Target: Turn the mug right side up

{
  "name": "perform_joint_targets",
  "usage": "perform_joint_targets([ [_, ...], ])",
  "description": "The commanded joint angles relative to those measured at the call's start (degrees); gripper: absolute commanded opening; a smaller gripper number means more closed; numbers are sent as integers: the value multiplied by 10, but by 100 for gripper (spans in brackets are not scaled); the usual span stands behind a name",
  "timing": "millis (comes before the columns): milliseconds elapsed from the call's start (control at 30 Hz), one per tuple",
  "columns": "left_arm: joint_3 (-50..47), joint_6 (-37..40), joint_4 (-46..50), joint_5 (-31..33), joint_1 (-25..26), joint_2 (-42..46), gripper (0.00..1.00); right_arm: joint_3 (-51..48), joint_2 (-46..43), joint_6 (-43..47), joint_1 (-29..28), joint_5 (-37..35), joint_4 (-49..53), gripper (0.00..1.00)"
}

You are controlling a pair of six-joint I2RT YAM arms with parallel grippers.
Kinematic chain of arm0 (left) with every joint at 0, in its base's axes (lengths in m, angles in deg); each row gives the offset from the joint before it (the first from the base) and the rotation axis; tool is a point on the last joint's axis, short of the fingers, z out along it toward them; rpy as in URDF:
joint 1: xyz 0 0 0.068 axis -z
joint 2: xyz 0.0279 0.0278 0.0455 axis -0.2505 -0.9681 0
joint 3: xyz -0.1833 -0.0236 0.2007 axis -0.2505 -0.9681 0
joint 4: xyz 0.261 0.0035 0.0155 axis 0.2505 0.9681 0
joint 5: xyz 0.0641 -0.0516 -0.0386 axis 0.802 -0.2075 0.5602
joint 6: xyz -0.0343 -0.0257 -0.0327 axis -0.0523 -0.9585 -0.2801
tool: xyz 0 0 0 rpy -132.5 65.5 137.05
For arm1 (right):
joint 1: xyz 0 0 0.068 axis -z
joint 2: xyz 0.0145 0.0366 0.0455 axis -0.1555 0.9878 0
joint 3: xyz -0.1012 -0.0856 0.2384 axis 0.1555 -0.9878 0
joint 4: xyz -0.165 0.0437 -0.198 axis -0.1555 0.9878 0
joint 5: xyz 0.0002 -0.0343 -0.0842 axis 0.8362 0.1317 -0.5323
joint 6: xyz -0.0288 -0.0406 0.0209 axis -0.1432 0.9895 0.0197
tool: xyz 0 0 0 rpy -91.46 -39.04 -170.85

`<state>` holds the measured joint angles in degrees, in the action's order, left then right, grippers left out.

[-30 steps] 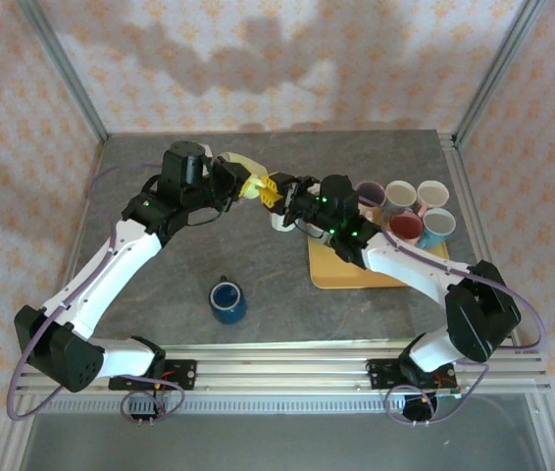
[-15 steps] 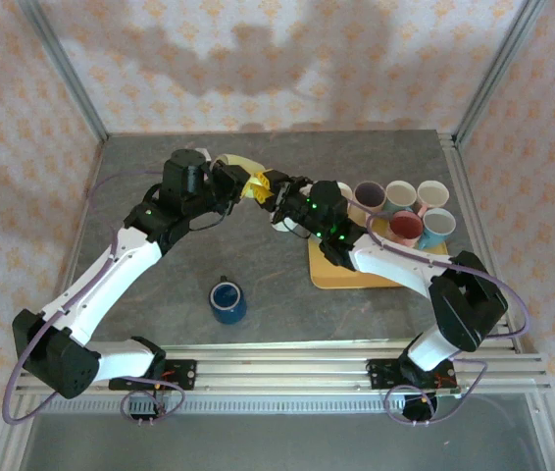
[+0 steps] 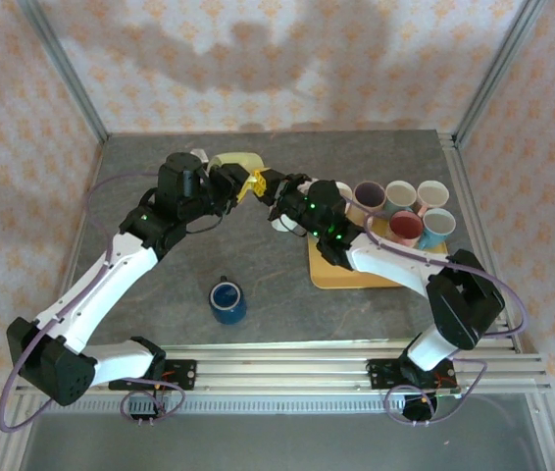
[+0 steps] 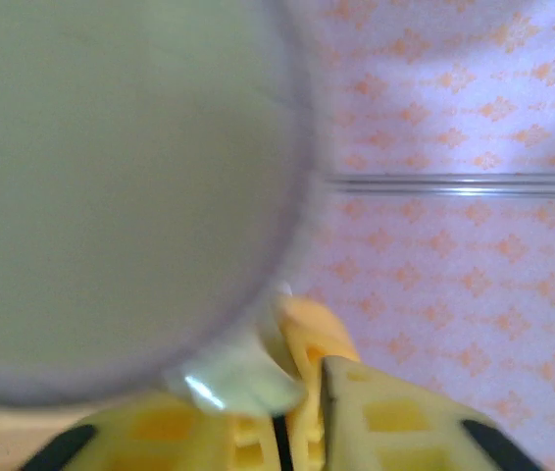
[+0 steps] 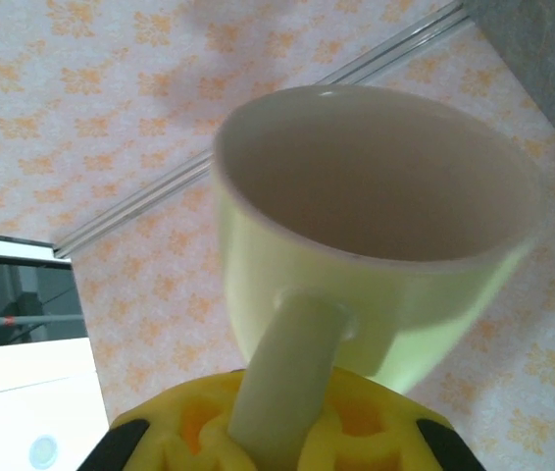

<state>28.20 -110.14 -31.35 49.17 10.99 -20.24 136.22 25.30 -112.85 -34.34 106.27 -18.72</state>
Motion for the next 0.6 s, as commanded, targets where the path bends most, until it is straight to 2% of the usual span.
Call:
perform_joint_targets([
  [0, 19, 19, 17, -37, 11, 28, 35, 35, -9, 70, 6, 3, 46, 0],
  [167, 3, 22, 29, -45, 10, 39, 45, 47, -48, 207, 13, -5, 127, 0],
  [333, 1, 59, 76, -68, -3, 54, 53, 53, -84, 363, 29, 37, 234, 0],
  [567, -11, 156, 117, -130, -42, 56, 55, 73, -130, 582, 42, 103, 377, 0],
])
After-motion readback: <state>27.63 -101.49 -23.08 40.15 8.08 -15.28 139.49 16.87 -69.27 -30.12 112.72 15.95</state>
